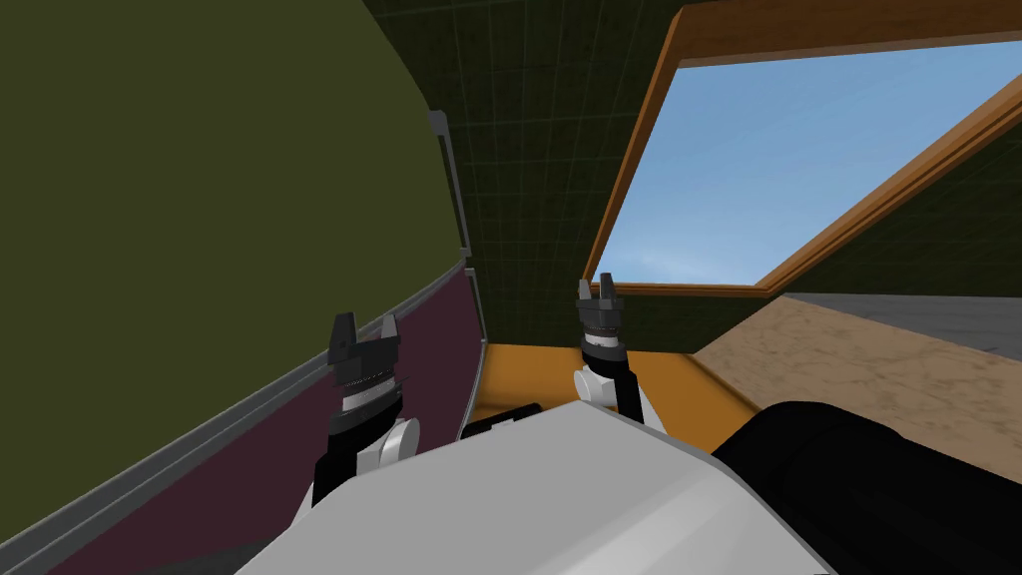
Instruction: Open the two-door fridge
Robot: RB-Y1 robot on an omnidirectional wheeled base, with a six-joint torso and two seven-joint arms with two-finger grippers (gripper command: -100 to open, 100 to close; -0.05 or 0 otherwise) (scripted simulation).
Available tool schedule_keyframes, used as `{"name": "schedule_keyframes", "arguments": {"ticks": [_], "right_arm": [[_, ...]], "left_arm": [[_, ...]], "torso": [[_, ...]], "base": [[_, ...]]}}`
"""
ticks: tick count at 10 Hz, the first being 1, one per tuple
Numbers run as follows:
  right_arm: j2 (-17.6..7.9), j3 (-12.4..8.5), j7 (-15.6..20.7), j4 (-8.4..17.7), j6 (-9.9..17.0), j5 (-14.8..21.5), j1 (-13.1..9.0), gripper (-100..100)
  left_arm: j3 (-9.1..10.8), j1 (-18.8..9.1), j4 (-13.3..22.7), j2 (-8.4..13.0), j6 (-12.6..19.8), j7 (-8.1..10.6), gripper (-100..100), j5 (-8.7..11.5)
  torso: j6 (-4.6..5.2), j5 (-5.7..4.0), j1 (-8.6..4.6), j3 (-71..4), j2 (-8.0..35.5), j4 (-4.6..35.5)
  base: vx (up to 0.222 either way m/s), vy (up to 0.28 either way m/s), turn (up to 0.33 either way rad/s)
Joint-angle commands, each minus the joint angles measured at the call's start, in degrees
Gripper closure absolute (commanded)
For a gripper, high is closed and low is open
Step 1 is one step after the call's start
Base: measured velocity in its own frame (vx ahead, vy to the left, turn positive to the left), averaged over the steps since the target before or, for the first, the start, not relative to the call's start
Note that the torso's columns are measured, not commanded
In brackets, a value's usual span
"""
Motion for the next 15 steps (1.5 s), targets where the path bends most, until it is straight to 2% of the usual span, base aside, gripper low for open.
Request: {"name": "schedule_keyframes", "arguments": {"ticks": [1,2,3,4,5,9,10,12,15], "right_arm": [[0.0,0.0,0.0,0.0,0.0,0.0,0.0,0],[0.0,0.0,0.0,0.0,0.0,0.0,0.0,0],[0.0,0.0,0.0,0.0,0.0,0.0,0.0,0],[0.0,0.0,0.0,0.02,0.0,0.0,0.01,0],[0.0,0.0,0.0,0.02,0.0,0.0,0.01,0],[0.01,0.01,0.0,0.02,0.0,0.0,0.01,0],[0.01,0.01,0.0,0.02,0.0,0.0,0.02,0],[0.01,0.0,0.0,0.02,0.0,0.0,0.01,0],[0.01,0.0,0.0,0.02,0.0,0.0,0.01,0]], "left_arm": [[0.0,0.0,0.0,0.0,0.0,0.0,0,0.0],[0.0,0.0,0.0,0.0,0.0,0.0,0,0.0],[0.2,-0.41,0.07,2.86,0.92,-0.14,-100,-0.05],[0.41,-0.82,0.14,4.43,1.85,-0.28,-100,-0.12],[0.41,-0.82,0.14,5.1,1.85,-0.28,-100,-0.12],[2.01,-3.64,0.51,11.8,7.87,-1.25,-100,-0.65],[2.01,-3.64,0.51,11.8,8.49,-1.25,-100,-0.65],[3.24,-5.64,0.7,13.92,12.34,-1.95,-100,-1.08],[3.95,-6.76,0.77,14.69,16.0,-2.34,-100,-1.34]], "torso": [[0.0,0.0,0.0,-8.46,4.23,4.23],[0.0,0.0,0.0,-16.92,8.46,8.46],[0.0,0.0,0.0,-25.38,12.69,12.69],[0.0,0.0,-0.02,-29.35,14.58,14.57],[0.0,-0.01,-0.04,-30.49,15.08,15.12],[0.0,-0.02,-0.09,-30.8,15.28,15.35],[0.0,-0.03,-0.1,-30.84,15.22,15.33],[0.0,0.02,0.06,-30.71,15.42,15.39],[0.0,0.01,0.02,-30.74,15.38,15.38]], "base": [[0.0,0.0,0.0],[0.0,0.0,0.0],[0.022,-0.013,-0.009],[0.033,-0.027,-0.013],[0.028,-0.02,-0.002],[0.066,-0.047,-0.021],[0.078,-0.053,-0.005],[0.083,-0.056,-0.031],[0.075,-0.046,-0.015]]}}
